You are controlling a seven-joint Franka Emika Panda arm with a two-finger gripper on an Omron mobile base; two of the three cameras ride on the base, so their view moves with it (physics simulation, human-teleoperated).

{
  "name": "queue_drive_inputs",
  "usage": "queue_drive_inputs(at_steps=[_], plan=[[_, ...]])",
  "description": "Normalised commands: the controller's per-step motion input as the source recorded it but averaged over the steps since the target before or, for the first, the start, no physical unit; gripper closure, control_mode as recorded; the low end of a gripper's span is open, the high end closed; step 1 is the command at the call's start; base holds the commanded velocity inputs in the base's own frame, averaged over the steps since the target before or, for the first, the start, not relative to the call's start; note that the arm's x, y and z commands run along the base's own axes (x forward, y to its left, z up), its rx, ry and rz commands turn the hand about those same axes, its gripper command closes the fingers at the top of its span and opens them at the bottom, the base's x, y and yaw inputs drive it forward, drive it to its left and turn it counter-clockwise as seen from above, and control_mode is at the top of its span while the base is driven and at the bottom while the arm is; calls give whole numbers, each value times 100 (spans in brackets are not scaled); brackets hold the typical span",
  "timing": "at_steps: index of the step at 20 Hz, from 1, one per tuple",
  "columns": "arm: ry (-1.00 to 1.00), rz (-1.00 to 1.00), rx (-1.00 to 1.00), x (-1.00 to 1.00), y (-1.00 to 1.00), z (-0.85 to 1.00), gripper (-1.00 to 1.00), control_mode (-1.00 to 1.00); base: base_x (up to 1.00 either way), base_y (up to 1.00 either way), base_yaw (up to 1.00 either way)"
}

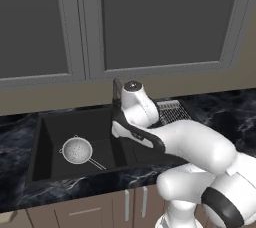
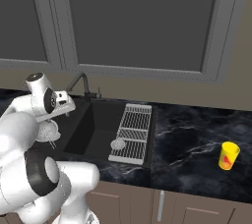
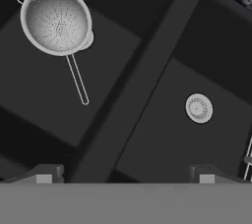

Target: Place the strainer in the left basin and the cup in the right basin of the sink.

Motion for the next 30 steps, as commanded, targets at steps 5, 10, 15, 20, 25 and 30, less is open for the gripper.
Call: queue_drive_inputs(at_steps=[5, 10, 15, 20, 25, 30], plan=[[0, -9, 8, -29, -51, 45, -100, -100, 0, 0, 0], [-3, -6, 3, -33, -51, 18, -100, -100, 0, 0, 0], [-7, -3, 0, -28, -56, 3, -100, -100, 0, 0, 0], [-5, -3, 0, -7, -51, 15, -100, -100, 0, 0, 0], [0, -5, 0, -3, -43, 47, -100, -100, 0, 0, 0], [0, -5, 1, -12, -43, 46, -100, -100, 0, 0, 0]])
